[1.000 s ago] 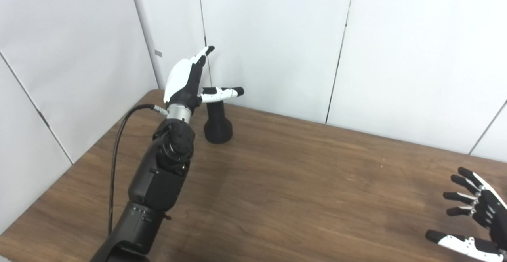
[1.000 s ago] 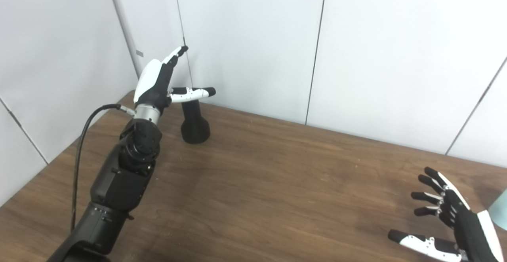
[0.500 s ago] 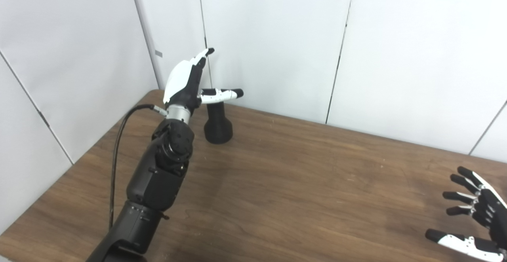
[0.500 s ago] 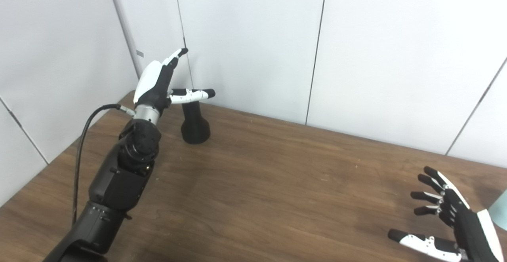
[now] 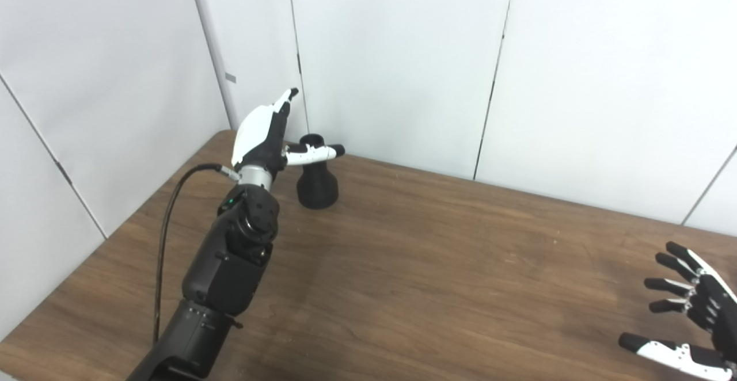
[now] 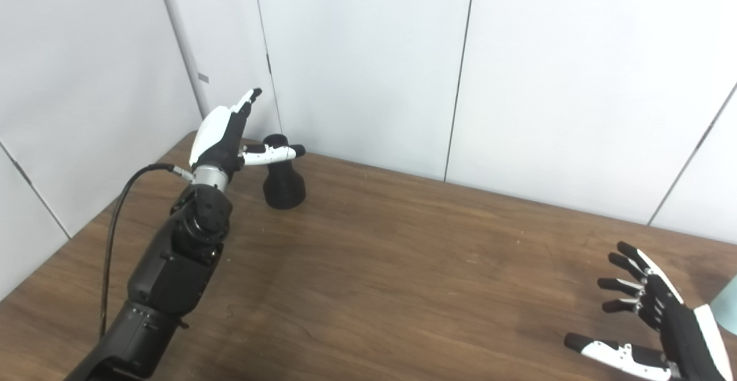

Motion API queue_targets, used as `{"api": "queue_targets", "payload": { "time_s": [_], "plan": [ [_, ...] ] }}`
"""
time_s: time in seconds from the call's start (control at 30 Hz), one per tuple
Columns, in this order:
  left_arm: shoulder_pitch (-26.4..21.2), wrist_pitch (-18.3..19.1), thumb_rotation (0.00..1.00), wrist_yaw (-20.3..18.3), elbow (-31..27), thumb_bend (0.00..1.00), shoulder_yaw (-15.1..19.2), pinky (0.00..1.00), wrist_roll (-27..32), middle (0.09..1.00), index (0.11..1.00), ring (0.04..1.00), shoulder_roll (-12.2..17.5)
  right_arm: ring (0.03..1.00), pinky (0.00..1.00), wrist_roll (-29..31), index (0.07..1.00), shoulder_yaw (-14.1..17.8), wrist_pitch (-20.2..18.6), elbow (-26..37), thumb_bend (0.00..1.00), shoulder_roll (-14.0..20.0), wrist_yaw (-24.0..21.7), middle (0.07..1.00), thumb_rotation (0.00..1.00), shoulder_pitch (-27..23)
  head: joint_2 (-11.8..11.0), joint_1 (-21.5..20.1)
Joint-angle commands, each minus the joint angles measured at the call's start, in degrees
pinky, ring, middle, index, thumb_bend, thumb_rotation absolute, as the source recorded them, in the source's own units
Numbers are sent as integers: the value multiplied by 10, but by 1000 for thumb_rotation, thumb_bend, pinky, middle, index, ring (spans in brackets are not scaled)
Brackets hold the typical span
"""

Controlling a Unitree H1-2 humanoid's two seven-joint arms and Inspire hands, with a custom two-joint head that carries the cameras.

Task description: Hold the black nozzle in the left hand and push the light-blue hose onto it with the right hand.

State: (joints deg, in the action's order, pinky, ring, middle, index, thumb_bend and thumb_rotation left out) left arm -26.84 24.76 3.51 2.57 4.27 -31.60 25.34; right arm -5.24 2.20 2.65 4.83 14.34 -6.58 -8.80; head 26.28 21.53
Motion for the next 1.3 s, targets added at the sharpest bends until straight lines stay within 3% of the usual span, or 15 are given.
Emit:
{"api": "queue_targets", "payload": {
  "time_s": [0.0, 0.23, 0.53, 0.9, 1.27],
  "plan": [
    [-22, -1, 387, 9, -15, 1000, 1, 1000, -10, 962, 971, 997, 18, 724, 573, 7, 891, 5, 16, 15, 794, 9, 0, 856, 143, -17, 0, 1],
    [-14, 21, 381, -4, -10, 1000, 11, 1000, -36, 962, 971, 998, 3, 723, 574, 6, 888, 6, 16, 15, 793, 12, -1, 856, 145, -18, 4, 3],
    [-15, 21, 384, -61, -3, 1000, 53, 1000, -111, 962, 960, 999, -33, 720, 571, 9, 884, 7, 12, 19, 796, 14, -1, 854, 153, -15, 7, 1],
    [-8, 21, 393, -53, 33, 1000, 48, 1000, -99, 971, 951, 1000, -25, 728, 582, 9, 890, 7, 4, 23, 785, 13, -2, 857, 140, -14, 9, 1],
    [-6, 21, 374, -81, 48, 992, 58, 1000, -155, 953, 928, 987, -41, 722, 574, 9, 883, 7, 4, 23, 792, 13, -3, 852, 153, -15, 12, 1]
  ]
}}
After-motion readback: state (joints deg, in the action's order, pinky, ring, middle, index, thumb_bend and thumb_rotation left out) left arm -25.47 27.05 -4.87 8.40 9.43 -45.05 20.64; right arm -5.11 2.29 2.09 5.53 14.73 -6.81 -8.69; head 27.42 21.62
